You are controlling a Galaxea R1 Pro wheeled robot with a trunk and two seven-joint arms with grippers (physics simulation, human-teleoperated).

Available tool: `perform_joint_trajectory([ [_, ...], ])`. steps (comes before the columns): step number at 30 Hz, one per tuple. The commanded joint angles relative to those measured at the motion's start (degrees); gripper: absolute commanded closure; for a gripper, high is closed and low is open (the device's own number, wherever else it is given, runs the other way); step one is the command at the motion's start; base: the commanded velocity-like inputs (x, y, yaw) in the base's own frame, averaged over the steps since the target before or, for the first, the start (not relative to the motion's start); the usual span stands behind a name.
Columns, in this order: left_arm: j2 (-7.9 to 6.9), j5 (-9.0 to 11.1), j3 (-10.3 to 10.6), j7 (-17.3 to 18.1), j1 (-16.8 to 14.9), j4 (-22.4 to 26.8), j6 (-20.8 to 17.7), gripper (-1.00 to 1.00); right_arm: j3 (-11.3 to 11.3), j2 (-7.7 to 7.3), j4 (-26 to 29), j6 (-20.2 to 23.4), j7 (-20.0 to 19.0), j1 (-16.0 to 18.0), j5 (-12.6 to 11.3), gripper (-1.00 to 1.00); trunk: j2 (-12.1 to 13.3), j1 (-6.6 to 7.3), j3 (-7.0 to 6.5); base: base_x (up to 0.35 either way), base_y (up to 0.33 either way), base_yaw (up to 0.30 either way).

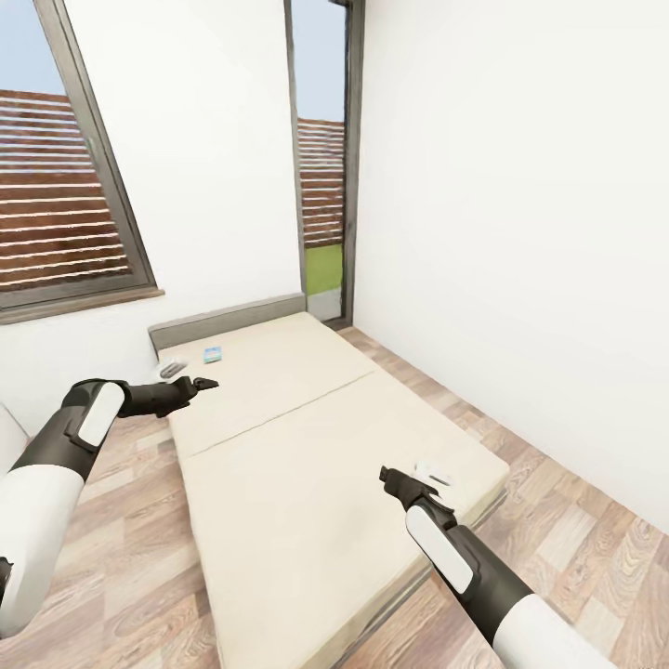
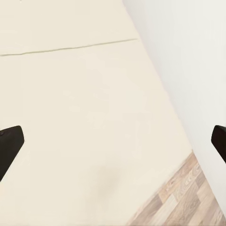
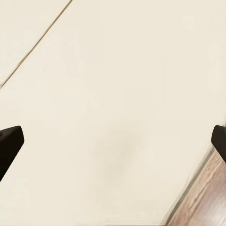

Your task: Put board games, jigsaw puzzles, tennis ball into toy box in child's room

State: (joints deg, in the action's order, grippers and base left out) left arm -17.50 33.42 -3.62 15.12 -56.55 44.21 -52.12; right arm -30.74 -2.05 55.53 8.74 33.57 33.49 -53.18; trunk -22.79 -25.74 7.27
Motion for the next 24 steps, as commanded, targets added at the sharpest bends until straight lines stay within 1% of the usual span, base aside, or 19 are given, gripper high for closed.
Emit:
perform_joint_trajectory([
  [1, 0.01, -0.37, -0.16, 0.43, -0.05, -0.02, -0.26, -1.00, -0.20, -0.06, 0.11, 0.23, 0.41, 0.08, -0.17, -1.00, -0.13, -0.04, 0.13, 0.000, 0.234, -0.063],
  [6, 0.01, -0.37, -0.16, 0.44, -0.05, -0.01, -0.26, -1.00, -0.20, -0.06, 0.09, 0.23, 0.37, 0.08, -0.17, -1.00, -0.13, -0.04, 0.07, 0.000, 0.179, -0.157],
  [13, 0.01, -0.37, -0.16, 0.43, -0.05, 0.00, -0.26, -1.00, -0.20, -0.06, 0.10, 0.23, 0.36, 0.08, -0.17, -1.00, -0.13, -0.04, -0.06, 0.000, 0.045, -0.201],
  [19, 0.01, -0.37, -0.16, 0.44, -0.05, 0.00, -0.26, -1.00, -0.21, -0.06, 0.11, 0.23, 0.36, 0.08, -0.17, -1.00, -0.13, -0.04, -0.08, 0.000, 0.051, -0.054],
  [24, 0.01, -0.37, -0.16, 0.42, -0.05, 0.00, -0.26, -1.00, -0.21, -0.06, 0.11, 0.23, 0.36, 0.08, -0.17, -1.00, -0.13, -0.04, -0.09, 0.000, 0.171, -0.011],
])
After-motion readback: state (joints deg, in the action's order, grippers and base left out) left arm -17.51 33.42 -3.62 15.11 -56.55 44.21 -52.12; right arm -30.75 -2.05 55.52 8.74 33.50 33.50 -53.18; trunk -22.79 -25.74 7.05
